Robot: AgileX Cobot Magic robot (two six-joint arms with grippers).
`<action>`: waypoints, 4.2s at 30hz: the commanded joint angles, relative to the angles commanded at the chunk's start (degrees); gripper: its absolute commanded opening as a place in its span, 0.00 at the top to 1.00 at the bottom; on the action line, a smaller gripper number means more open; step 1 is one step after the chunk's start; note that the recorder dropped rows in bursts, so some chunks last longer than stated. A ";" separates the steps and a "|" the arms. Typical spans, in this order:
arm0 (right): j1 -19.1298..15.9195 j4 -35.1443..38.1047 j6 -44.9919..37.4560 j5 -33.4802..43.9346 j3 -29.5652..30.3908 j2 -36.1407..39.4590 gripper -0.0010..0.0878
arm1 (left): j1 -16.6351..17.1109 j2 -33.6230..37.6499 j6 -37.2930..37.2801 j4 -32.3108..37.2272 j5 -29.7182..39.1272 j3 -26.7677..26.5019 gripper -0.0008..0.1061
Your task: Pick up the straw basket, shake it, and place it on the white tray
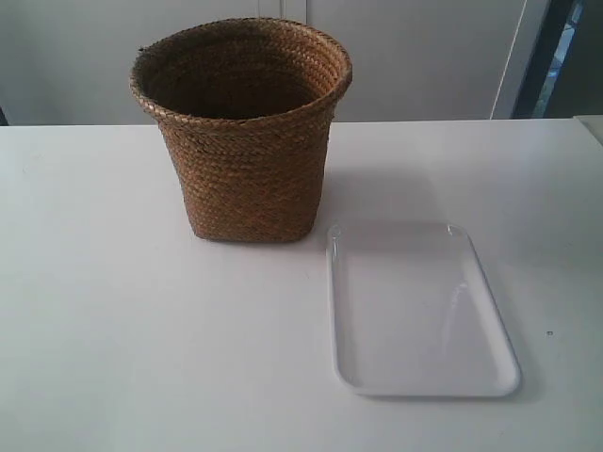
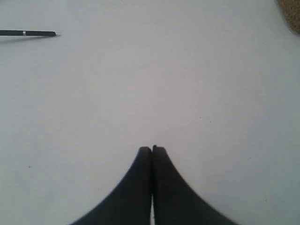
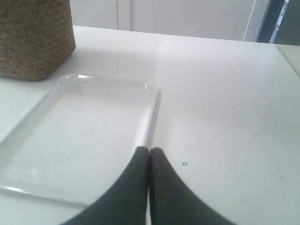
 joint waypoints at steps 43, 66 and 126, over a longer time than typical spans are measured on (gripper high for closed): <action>0.12 -13.04 23.66 -52.03 0.00 0.00 0.99 | 0.01 0.00 -19.42 5.66 -42.57 0.00 0.99; 0.12 -7.93 27.27 -47.74 0.00 0.00 0.99 | 0.01 0.00 -37.65 3.00 -42.93 0.00 0.99; 0.02 18.06 -7.02 41.32 -105.42 92.10 0.99 | -8.78 88.19 7.47 -28.01 33.41 -100.38 0.99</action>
